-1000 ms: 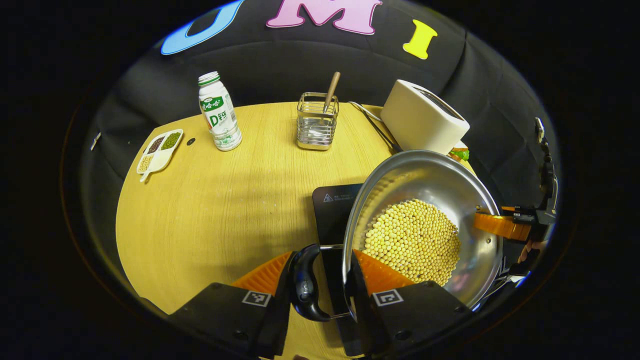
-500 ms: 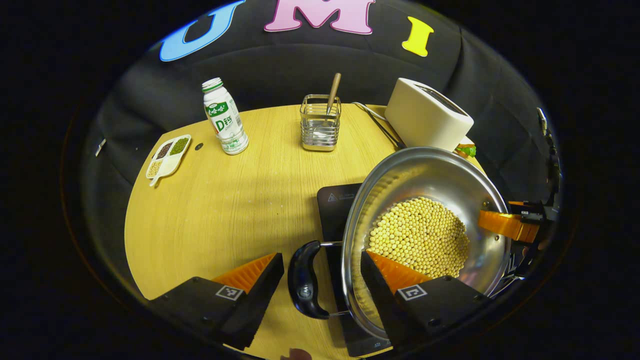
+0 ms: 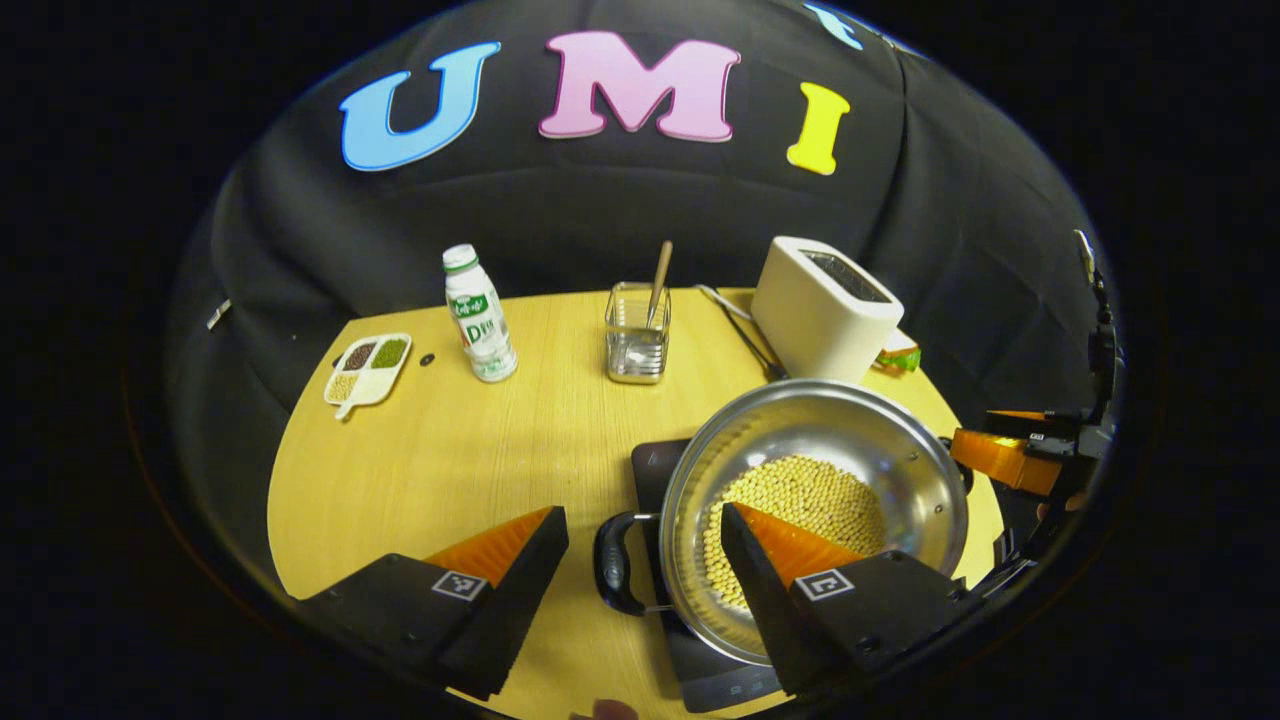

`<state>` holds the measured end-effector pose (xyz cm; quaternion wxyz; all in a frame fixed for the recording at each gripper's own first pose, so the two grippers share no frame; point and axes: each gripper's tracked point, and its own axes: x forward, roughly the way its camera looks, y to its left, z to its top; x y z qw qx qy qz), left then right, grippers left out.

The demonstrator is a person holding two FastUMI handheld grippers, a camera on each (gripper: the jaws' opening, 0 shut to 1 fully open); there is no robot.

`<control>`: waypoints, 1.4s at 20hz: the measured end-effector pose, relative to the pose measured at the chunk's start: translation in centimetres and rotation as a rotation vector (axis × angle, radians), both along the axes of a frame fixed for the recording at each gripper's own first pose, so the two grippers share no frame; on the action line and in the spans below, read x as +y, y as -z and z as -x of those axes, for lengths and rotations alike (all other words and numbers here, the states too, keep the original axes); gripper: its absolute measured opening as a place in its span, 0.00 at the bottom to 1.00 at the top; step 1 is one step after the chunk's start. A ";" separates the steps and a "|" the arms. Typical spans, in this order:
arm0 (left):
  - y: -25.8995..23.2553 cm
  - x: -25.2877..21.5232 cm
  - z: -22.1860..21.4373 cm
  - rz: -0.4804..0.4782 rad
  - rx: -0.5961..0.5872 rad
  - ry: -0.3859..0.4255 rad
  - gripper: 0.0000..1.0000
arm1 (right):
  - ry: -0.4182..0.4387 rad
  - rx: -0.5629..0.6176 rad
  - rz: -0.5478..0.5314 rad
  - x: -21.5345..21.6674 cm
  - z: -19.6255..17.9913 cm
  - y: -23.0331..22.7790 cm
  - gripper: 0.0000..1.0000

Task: First push the handle of the pot to place it horizontally, then grasp the pot with both hands and set it on the induction cooktop.

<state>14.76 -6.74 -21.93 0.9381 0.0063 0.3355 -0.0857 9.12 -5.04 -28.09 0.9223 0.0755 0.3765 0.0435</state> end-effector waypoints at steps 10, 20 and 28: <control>-13.3 0.7 4.2 0.049 -0.352 -0.048 0.95 | 0.064 -0.352 0.015 -0.5 1.1 -16.1 0.99; -24.5 4.5 8.7 0.061 -0.624 -0.129 0.95 | 0.097 -0.621 0.039 -0.6 3.7 -27.2 0.99; -27.8 6.7 12.4 0.047 -0.720 -0.145 0.95 | 0.147 -0.770 0.051 -0.4 6.3 -32.3 0.99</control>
